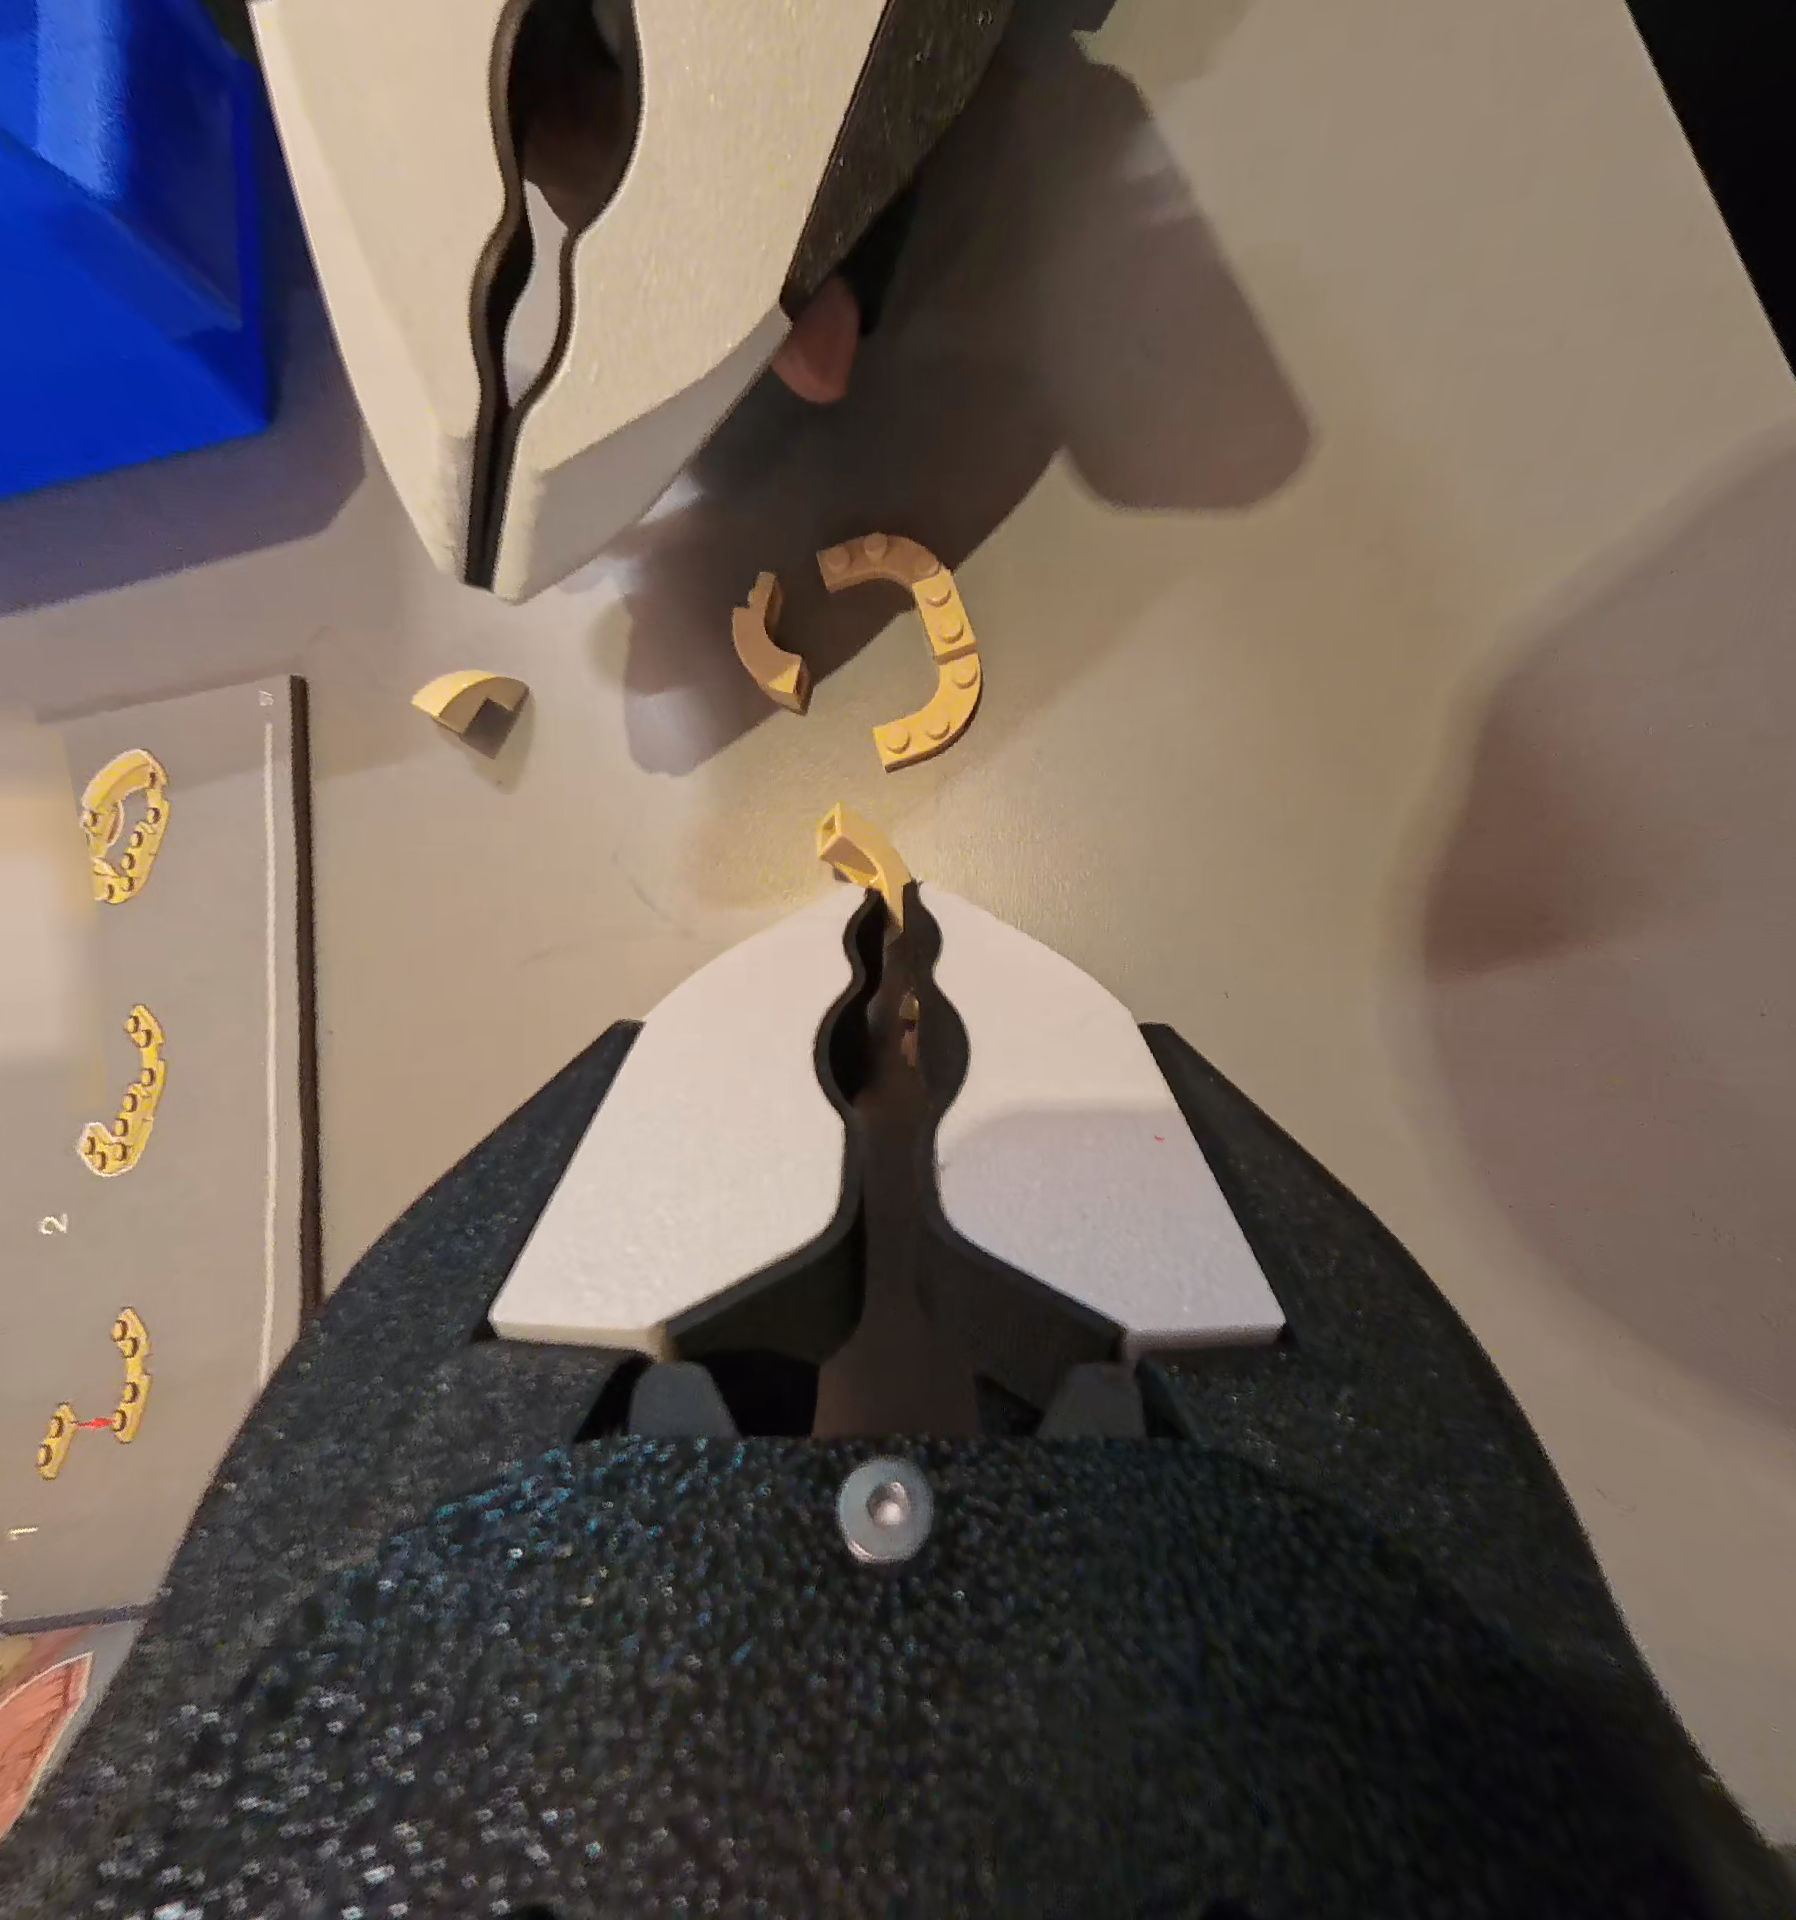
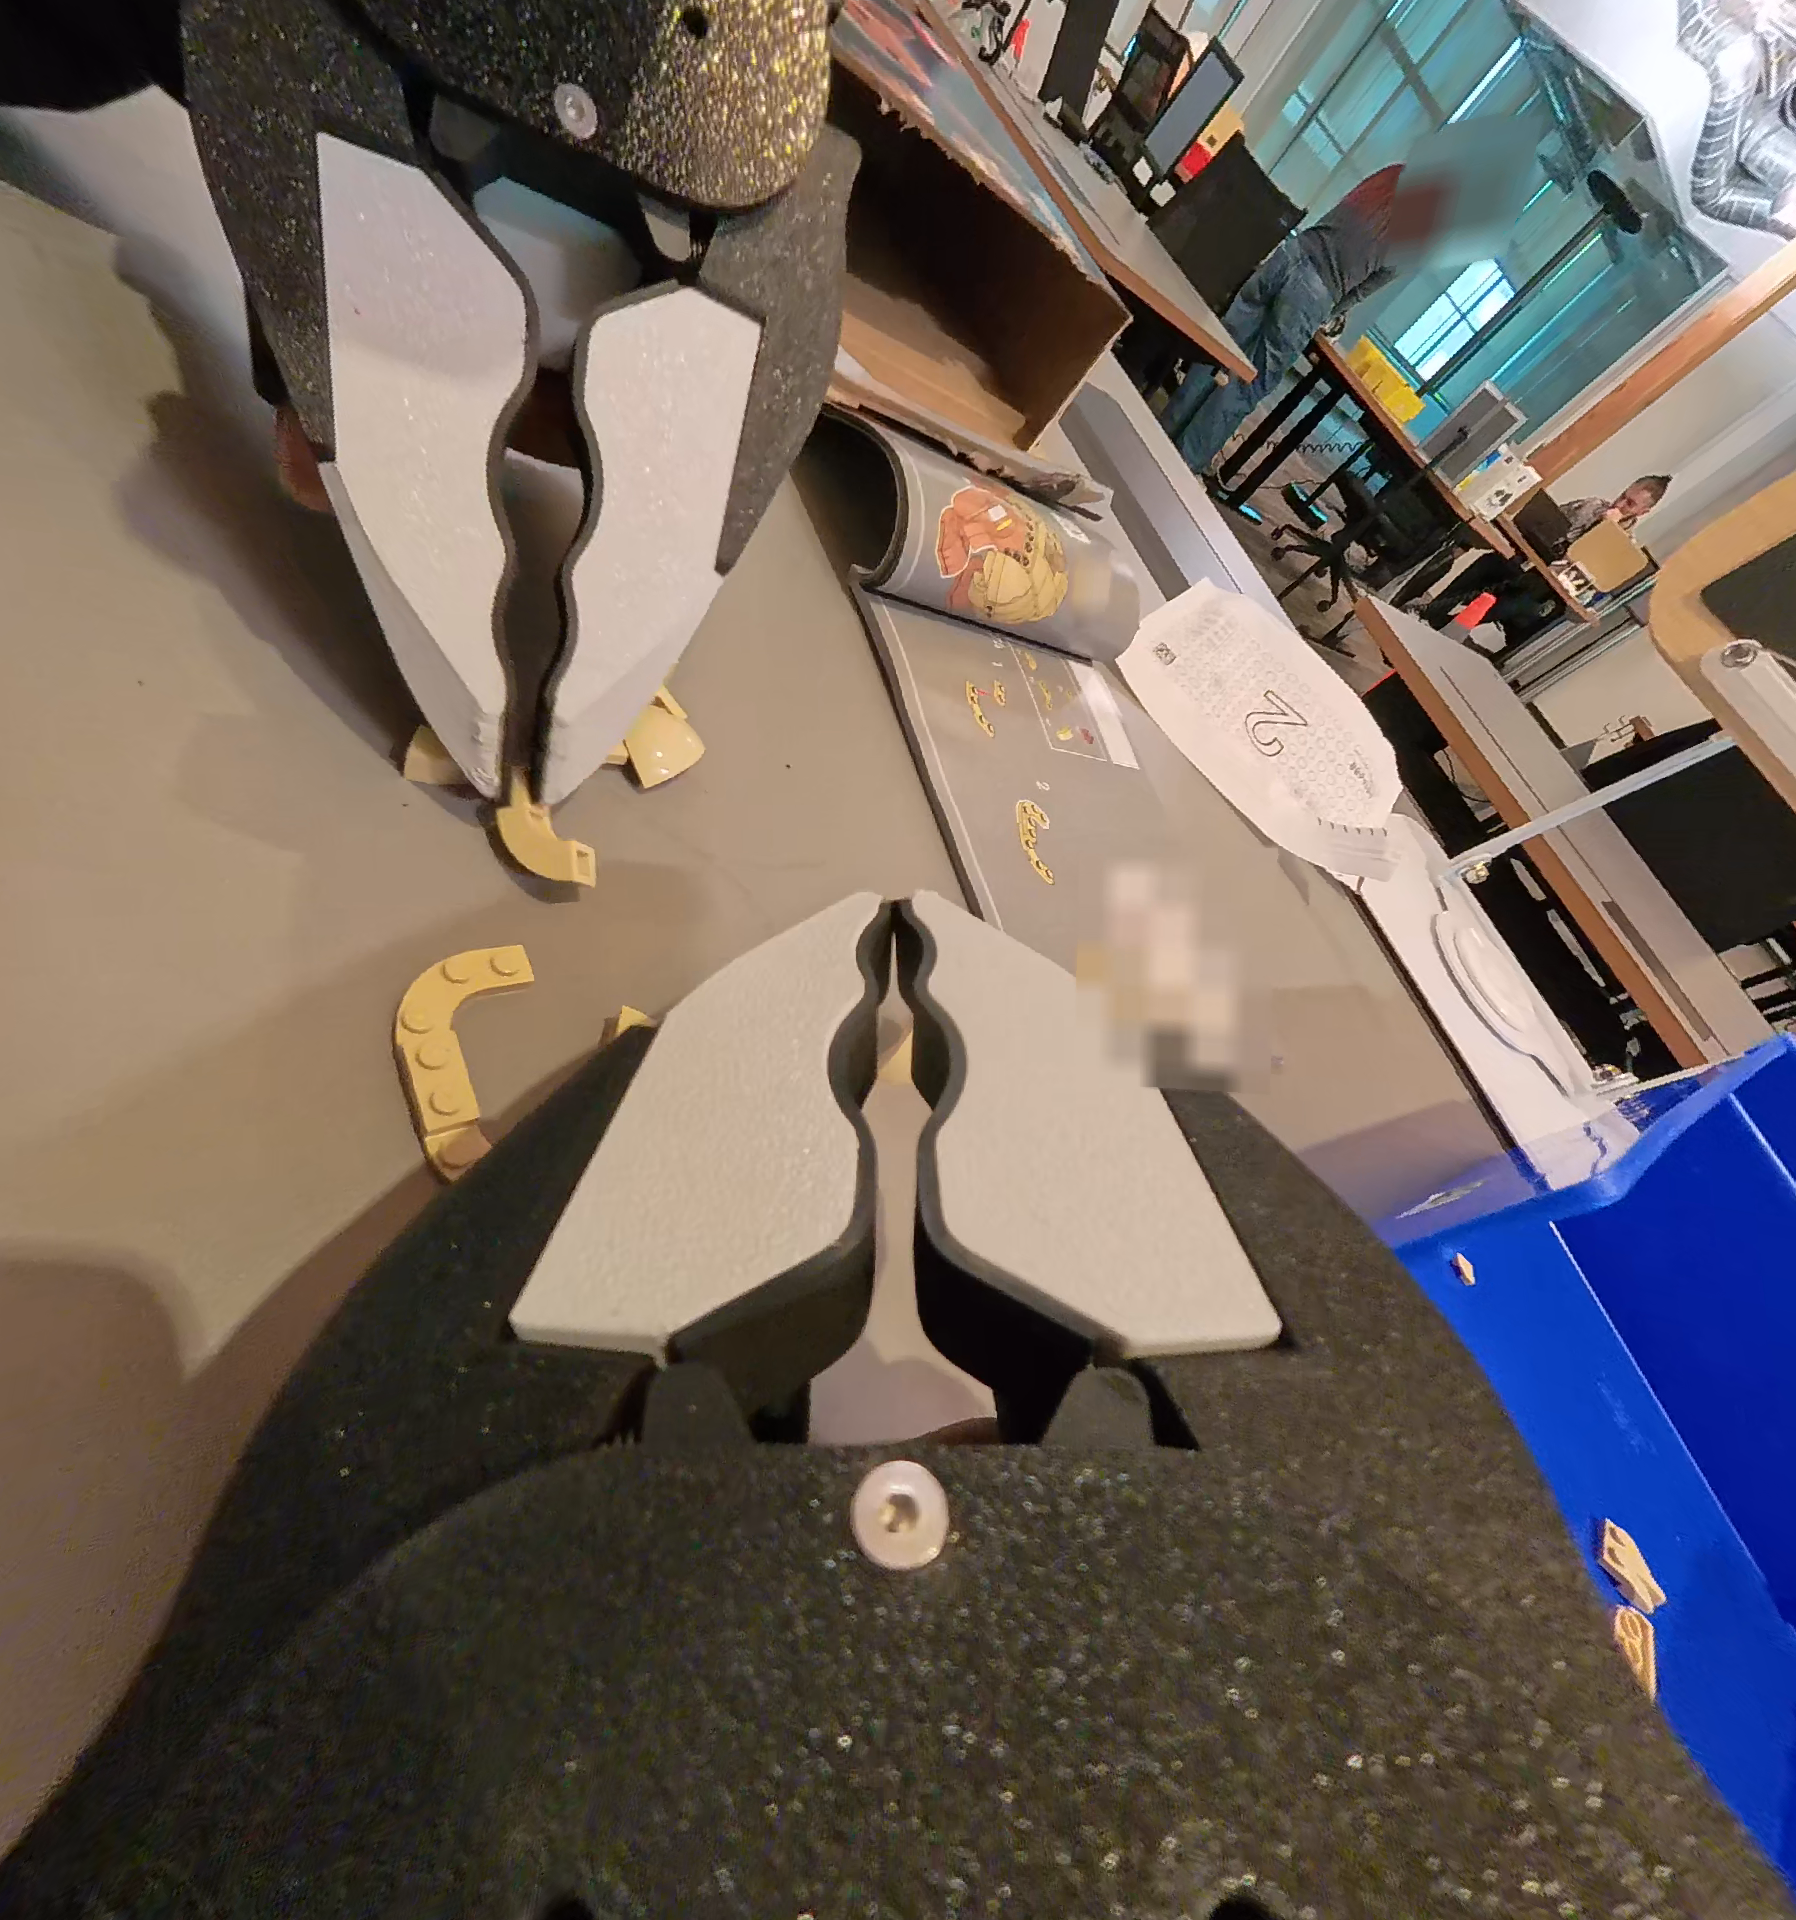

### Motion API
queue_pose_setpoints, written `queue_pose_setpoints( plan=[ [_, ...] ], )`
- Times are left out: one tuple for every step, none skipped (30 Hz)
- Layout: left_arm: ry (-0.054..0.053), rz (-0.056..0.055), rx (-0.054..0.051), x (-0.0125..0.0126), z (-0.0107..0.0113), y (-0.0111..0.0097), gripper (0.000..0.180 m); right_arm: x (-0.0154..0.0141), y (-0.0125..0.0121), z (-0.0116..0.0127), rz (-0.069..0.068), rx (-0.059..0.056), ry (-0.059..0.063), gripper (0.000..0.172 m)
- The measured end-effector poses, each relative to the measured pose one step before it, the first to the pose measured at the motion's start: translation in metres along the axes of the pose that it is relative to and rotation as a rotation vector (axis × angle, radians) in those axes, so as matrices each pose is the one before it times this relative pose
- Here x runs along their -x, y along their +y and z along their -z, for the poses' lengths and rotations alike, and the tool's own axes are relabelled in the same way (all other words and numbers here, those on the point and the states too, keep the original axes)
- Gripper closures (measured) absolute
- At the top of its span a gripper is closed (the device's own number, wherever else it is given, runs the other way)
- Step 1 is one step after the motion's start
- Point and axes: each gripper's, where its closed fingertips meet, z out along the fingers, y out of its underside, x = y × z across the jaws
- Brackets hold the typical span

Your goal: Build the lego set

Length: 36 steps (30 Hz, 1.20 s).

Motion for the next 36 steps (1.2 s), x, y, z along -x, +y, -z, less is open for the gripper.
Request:
queue_pose_setpoints(
  plan=[
    [-0.0057, -0.0079, -0.0029, 0.00047, 0.00002, -0.00089, 0.178, 0.00042, -0.00009, 0.00001, 0.0019, -0.0006, -0.0024, 0.172],
    [-0.0067, -0.0093, -0.0046, 0.00044, 0.0001, -0.00111, 0.178, 0.00024, -0.00016, -0.00001, 0.0005, -0.0007, -0.0025, 0.172],
    [-0.0066, -0.0074, -0.0065, 0.00057, 0.00031, -0.00138, 0.178, 0.00019, -0.00031, 0.0003, -0.0009, -0.0035, -0.0029, 0.172],
    [-0.006, -0.0041, -0.0098, 0.00053, 0.0005, -0.00189, 0.178, 0.00034, -0.00113, 0.00054, -0.0012, -0.0087, -0.0053, 0.172],
    [-0.0042, 0.0023, -0.015, 0.00069, 0.00054, -0.0027, 0.178, 0.00011, -0.00151, 0.00092, -0.0004, -0.0116, -0.0056, 0.172],
    [-0.0028, 0.0061, -0.02, 0.00064, 0.00069, -0.0032, 0.178, 0.00015, -0.00188, 0.00113, 0.003, -0.0129, -0.0057, 0.171],
    [-0.0066, 0.005, -0.0228, 0.0013, 0.00069, -0.00368, 0.178, 0.00031, -0.00232, 0.0014, 0.0086, -0.0156, -0.007, 0.171],
    [-0.0149, 0.0017, -0.0231, 0.0023, 0.00049, -0.00387, 0.178, 0.00067, -0.0027, 0.0017, 0.0129, -0.0176, -0.0093, 0.171],
    [-0.0234, -0.0043, -0.0227, 0.00327, 0.00049, -0.00389, 0.178, 0.00093, -0.0026, 0.00174, 0.0142, -0.0173, -0.0101, 0.17],
    [-0.027, -0.0149, -0.0204, 0.00299, 0.00024, -0.00385, 0.178, 0.00032, -0.00218, 0.00155, 0.0087, -0.0139, -0.0084, 0.17],
    [-0.0269, -0.028, -0.0163, 0.00221, -0.00001, -0.00344, 0.178, -0.00004, -0.00093, 0.00096, -0.0074, -0.0071, -0.0094, 0.17],
    [-0.0312, -0.0398, -0.0098, 0.00209, -0.00026, -0.00286, 0.178, 0.0002, 0.00074, 0.00017, -0.0299, 0.0015, -0.0186, 0.17],
    [-0.0419, -0.0455, -0.0028, 0.00307, -0.0004, -0.00215, 0.178, 0.00146, 0.00209, -0.00042, -0.0476, 0.0085, -0.0321, 0.17],
    [-0.0512, -0.0458, 0.0026, 0.00444, -0.00064, -0.00174, 0.178, 0.00026, 0.00199, -0.00039, -0.053, 0.0068, -0.0248, 0.17],
    [-0.0466, -0.0526, 0.0098, 0.00361, -0.00068, -0.00077, 0.178, 0.00003, 0.00081, 0.00012, -0.0483, 0.0006, -0.0225, 0.169],
    [-0.0411, -0.0618, 0.0102, 0.00226, -0.00053, -0.00071, 0.178, 0.00076, -0.00047, 0.00064, -0.0428, -0.003, -0.026, 0.169],
    [-0.0401, -0.063, 0.0052, 0.00191, -0.0003, -0.00101, 0.178, 0.00051, -0.00155, 0.00117, -0.0386, -0.0057, -0.0225, 0.167],
    [-0.0408, -0.0569, 0.0102, 0.00254, -0.00022, -0.00026, 0.178, 0.00104, -0.00202, 0.00145, -0.0353, -0.0059, -0.0258, 0.166],
    [-0.0382, -0.0448, 0.0147, 0.00305, -0.00039, 0.00041, 0.178, 0.00167, -0.00198, 0.00145, -0.0299, -0.0038, -0.0276, 0.164],
    [-0.0262, -0.0351, 0.0133, 0.00207, -0.00027, 0.00068, 0.178, 0.00088, -0.00191, 0.00136, -0.0228, -0.0061, -0.0174, 0.162],
    [-0.0205, -0.0316, 0.0091, 0.00141, -0.00003, 0.00049, 0.177, 0.0001, -0.00079, 0.00077, -0.0148, -0.0002, -0.0078, 0.16],
    [-0.0154, -0.0319, 0.0036, 0.00064, 0.0002, -0.00021, 0.177, -0.00069, 0.00068, -0.00004, -0.0011, 0.0083, 0.0032, 0.155],
    [-0.0076, -0.0293, -0.0014, -0.00041, 0.00033, -0.00096, 0.177, -0.00008, 0.00172, -0.0008, 0.0154, 0.0139, 0.0073, 0.151],
    [-0.0035, -0.023, -0.0044, -0.00086, 0.0001, -0.00147, 0.178, 0.00047, 0.00185, -0.00108, 0.0242, 0.0144, 0.0089, 0.148],
    [-0.0039, -0.0168, -0.0049, -0.00059, 0.00007, -0.00178, 0.177, 0.00173, 0.00169, -0.00142, 0.0236, 0.0131, 0.0036, 0.147],
    [-0.0057, -0.012, -0.0049, -0.00005, -0.00004, -0.00192, 0.177, 0.00267, 0.00141, -0.00148, 0.018, 0.0121, -0.0024, 0.146],
    [-0.0016, -0.0086, -0.0039, -0.00044, -0.0003, -0.00163, 0.177, 0.0027, 0.00074, -0.00145, 0.015, 0.0074, -0.0034, 0.147],
    [0.0013, -0.0061, -0.0022, -0.00084, -0.00026, -0.0012, 0.177, 0.00216, 0.00011, -0.00093, 0.0166, 0.0016, 0.0003, 0.153],
    [0.0019, -0.0063, -0.0018, -0.0009, -0.00032, -0.001, 0.177, 0.00141, -0.00031, -0.00035, 0.0207, -0.0024, 0.0041, 0.161],
    [0.0023, -0.0063, -0.0026, -0.00102, -0.00022, -0.00083, 0.178, 0.00152, -0.00085, 0.00036, 0.0256, -0.0059, 0.0004, 0.163],
    [0.0009, -0.0017, 0.0018, -0.00055, -0.00048, 0.00019, 0.178, 0.00141, -0.00139, 0.00064, 0.0263, -0.0088, -0.0027, 0.163],
    [-0.0061, 0.0016, -0.0006, 0.00062, -0.00028, 0.00005, 0.178, 0.00031, -0.00145, 0.00087, 0.0215, -0.0089, 0.0028, 0.164],
    [-0.0071, 0.0076, -0.0091, 0.00117, 0.00021, -0.00119, 0.178, -0.00066, -0.00104, 0.00094, 0.0185, -0.0058, 0.007, 0.164],
    [-0.0069, 0.0208, -0.01, 0.00179, 0.00021, -0.00072, 0.178, -0.00148, -0.00084, 0.00104, 0.0157, -0.0049, 0.0086, 0.164],
    [-0.006, 0.0348, -0.0096, 0.00249, 0.00044, -0.00009, 0.177, -0.0018, -0.00043, 0.00145, 0.0152, -0.003, 0.0081, 0.164],
    [-0.0042, 0.0475, -0.0128, 0.00332, 0.00096, 0.00029, 0.174, -0.00227, -0.00033, 0.00176, 0.0191, -0.0048, 0.0106, 0.164]
  ],
)
